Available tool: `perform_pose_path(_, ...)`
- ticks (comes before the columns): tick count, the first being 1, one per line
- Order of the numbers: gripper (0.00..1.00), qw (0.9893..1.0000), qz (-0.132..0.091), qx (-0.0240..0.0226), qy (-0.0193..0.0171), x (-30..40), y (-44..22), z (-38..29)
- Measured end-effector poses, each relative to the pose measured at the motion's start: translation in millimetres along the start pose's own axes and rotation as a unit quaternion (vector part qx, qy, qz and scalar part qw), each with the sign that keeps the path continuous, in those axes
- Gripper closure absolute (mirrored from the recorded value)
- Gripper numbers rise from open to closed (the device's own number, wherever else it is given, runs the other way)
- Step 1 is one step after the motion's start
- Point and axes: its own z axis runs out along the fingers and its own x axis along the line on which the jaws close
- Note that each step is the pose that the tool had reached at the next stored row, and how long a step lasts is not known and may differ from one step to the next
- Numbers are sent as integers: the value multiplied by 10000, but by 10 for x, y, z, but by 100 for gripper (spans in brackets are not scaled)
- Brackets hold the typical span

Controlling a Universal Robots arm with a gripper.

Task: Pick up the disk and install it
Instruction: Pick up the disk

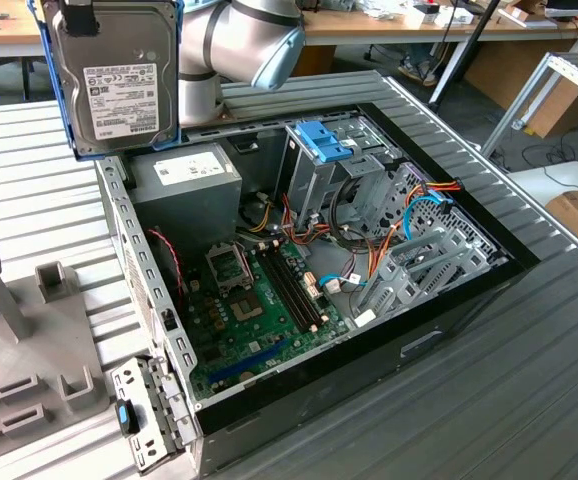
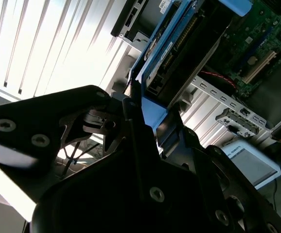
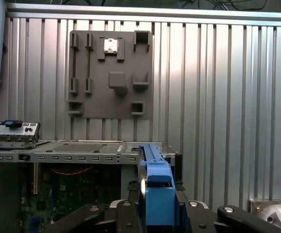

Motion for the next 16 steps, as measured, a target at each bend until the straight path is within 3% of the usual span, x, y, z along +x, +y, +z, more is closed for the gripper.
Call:
perform_pose_path(5, 64, 10000, 0, 0, 0, 3, -153, -3)
perform_pose_path(8, 64, 10000, 0, -1, 1, 5, -312, -7)
perform_pose_path(16, 64, 10000, -1, 0, 0, 5, -319, -6)
